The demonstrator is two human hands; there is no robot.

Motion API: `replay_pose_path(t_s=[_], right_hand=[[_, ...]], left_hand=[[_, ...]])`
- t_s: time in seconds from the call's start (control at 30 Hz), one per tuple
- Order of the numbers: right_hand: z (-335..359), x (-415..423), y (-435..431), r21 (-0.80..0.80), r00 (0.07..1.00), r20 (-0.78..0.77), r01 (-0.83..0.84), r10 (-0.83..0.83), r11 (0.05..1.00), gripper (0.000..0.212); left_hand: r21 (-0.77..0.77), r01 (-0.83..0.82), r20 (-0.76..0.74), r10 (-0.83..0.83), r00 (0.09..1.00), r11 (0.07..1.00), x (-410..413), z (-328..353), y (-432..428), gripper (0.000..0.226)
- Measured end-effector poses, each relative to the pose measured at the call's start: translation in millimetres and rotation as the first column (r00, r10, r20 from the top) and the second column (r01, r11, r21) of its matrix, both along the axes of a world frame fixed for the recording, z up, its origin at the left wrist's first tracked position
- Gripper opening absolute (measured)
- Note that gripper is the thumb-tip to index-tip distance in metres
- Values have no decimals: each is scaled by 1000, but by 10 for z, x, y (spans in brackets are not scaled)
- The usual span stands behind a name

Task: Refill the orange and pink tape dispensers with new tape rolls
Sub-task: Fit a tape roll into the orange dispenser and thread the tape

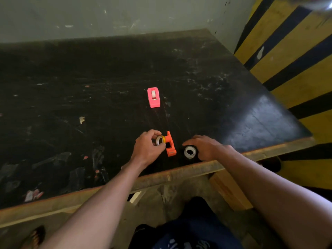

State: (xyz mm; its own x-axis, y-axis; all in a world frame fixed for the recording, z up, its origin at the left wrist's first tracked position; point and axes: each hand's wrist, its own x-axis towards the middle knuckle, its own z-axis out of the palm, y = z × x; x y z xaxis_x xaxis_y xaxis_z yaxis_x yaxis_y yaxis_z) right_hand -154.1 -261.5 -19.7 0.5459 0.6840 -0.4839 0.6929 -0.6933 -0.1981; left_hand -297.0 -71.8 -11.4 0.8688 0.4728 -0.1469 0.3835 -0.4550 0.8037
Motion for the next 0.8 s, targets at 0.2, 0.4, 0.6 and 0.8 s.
replay_pose_path(t_s=[0.2,0.4,0.6,0.8], right_hand=[[1,80,31,-66,985,53,-163,166,984,59],[57,325,-30,77,993,45,-111,107,991,52],[162,660,-441,318,987,53,125,-150,940,49],[215,726,-607,422,970,-38,233,-239,876,51]], left_hand=[[53,37,-3,-37,999,998,211,97,-221,41],[116,14,-52,-8,999,993,354,178,-461,43],[233,124,-191,-79,978,964,461,91,-921,45],[333,327,-408,-178,895,884,613,-41,-1198,49]])
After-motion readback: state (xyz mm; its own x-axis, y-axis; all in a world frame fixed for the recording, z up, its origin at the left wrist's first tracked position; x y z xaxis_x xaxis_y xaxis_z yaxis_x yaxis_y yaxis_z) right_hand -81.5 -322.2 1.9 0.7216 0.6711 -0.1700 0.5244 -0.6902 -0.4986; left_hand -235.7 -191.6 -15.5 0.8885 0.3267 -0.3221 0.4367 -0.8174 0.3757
